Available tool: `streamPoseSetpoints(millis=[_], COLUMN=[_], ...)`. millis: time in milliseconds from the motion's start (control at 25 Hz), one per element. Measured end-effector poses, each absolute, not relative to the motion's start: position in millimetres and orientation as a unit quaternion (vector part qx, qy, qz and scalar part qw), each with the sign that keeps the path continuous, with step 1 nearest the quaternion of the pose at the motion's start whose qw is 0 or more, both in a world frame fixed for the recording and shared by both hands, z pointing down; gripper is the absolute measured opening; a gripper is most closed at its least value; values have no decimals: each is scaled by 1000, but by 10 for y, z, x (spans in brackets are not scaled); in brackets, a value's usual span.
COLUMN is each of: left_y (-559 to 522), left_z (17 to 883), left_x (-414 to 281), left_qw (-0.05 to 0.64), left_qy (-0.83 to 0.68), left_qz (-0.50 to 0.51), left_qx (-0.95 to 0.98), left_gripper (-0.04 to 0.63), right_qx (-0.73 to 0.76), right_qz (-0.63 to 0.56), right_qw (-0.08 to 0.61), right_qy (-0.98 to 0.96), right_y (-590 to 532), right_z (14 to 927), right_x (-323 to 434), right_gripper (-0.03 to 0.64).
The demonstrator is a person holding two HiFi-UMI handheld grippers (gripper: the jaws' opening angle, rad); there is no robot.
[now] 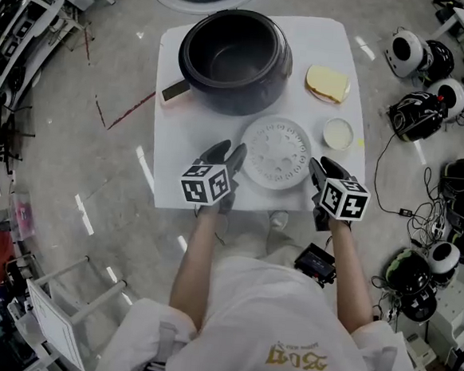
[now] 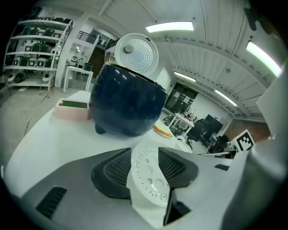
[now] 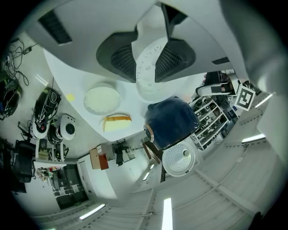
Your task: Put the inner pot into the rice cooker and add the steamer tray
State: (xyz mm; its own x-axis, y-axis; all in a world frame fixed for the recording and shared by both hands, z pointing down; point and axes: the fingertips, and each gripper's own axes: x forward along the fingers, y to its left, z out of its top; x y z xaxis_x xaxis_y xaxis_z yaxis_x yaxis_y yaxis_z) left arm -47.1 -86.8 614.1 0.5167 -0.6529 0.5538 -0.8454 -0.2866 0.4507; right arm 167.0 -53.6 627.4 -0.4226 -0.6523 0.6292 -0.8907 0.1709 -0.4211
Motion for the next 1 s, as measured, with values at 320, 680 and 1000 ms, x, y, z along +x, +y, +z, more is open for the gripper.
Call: streamPoseSetpoints(millis=[320, 680, 1000], left_y=[-854, -888, -844], left_z=[6570, 6864, 6877], left_x=[-430, -396, -334], left_qw=[397, 425, 430], left_qy=[-465, -455, -445], left_qz=[154, 156, 151], left_qx=[776, 767, 771], left_gripper=[209, 182, 90], right_qx=[508, 503, 493], right_qz=[409, 437, 439], right_qw=[180, 163, 149], right_qy=[-737, -728, -736], right_y=[-457, -495, -508], right_z=[6647, 6851, 6850], right_x=[1677, 1605, 1564], right_gripper=[143, 146, 103])
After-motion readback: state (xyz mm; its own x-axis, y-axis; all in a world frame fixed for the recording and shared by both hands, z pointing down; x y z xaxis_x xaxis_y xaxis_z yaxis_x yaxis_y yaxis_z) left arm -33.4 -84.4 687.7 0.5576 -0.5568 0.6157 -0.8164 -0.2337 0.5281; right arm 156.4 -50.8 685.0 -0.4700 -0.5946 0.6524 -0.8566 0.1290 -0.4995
